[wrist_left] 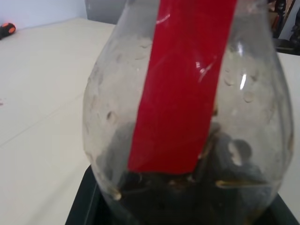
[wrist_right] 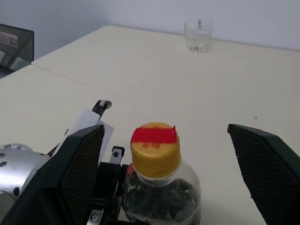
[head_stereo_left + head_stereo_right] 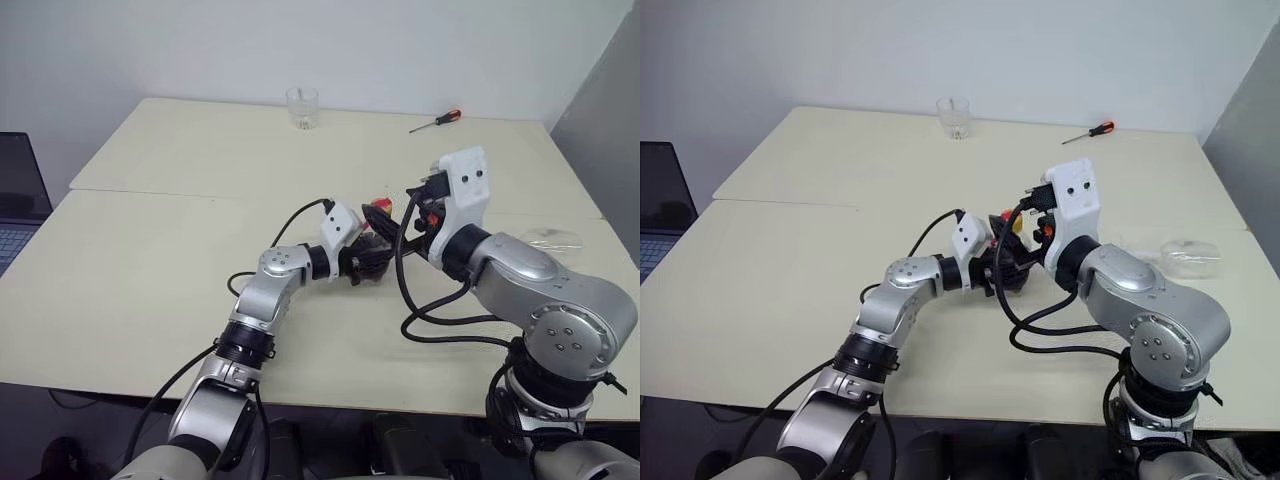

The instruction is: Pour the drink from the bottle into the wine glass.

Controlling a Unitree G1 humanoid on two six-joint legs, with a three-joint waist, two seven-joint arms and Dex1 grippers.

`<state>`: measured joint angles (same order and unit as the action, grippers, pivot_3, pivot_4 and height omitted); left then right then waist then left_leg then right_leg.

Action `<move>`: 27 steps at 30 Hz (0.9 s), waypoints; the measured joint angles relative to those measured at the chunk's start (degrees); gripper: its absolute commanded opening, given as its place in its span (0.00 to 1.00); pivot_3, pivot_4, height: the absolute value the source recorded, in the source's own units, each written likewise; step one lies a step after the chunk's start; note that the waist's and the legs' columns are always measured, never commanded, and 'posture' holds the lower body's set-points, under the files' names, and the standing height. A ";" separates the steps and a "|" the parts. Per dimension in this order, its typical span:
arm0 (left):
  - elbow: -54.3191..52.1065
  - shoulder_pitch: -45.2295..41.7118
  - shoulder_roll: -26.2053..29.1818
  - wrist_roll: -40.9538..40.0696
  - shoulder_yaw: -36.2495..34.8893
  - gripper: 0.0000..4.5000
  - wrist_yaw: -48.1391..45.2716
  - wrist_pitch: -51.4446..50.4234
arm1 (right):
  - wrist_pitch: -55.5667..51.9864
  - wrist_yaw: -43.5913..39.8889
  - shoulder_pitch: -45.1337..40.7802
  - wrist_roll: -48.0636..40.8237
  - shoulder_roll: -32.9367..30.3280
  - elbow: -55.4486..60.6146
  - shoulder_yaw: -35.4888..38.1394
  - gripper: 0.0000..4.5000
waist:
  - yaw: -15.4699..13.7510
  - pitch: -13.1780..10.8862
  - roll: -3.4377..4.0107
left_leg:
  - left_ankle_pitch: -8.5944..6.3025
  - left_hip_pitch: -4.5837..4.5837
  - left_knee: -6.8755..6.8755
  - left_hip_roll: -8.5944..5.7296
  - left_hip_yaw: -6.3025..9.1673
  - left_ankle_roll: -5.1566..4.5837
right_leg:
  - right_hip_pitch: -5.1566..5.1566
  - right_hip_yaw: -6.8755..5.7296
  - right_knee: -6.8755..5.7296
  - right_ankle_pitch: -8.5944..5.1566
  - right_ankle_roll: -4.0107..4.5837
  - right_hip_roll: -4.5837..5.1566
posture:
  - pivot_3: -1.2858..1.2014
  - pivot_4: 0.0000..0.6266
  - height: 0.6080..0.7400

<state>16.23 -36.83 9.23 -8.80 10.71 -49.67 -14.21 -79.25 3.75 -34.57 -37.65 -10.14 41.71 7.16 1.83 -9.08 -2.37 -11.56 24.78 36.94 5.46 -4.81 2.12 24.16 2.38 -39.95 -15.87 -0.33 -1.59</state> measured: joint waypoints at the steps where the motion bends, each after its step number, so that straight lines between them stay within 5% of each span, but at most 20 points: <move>1: 0.00 0.00 0.10 0.00 0.04 0.38 0.00 0.20 | 0.19 -0.03 0.19 0.47 0.09 -0.66 -0.14 1.00 | 0.04 0.00 0.00 | 0.00 0.00 0.00 0.00 0.00 0.00 | 0.00 0.01 -0.01 0.00 0.00 0.00 | 0.52 0.24 1.00; 16: 0.01 0.19 0.97 1.19 0.39 0.37 0.75 2.17 | 1.03 -0.66 -0.18 2.71 0.42 -1.24 -1.29 1.00 | 0.03 0.00 0.00 | 0.00 0.00 -0.04 0.01 0.00 0.00 | 0.01 -0.02 0.02 -0.01 0.00 -0.01 | 0.52 0.24 1.00; 27: 4.70 -1.92 0.62 0.60 0.32 0.36 -3.21 2.88 | -10.23 2.62 0.15 5.01 6.56 10.02 2.02 1.00 | 0.03 -0.01 0.01 | 0.00 0.02 -0.06 0.01 0.04 0.00 | 0.04 -0.03 0.05 -0.02 0.01 0.00 | 0.52 0.24 1.00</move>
<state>20.93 -38.75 9.85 -8.21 11.04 -52.88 -11.32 -89.48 6.37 -34.42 -32.64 -3.58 51.73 9.19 1.86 -9.09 -2.36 -11.56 24.80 36.87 5.46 -4.78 2.12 24.20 2.35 -39.90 -15.89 -0.32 -1.59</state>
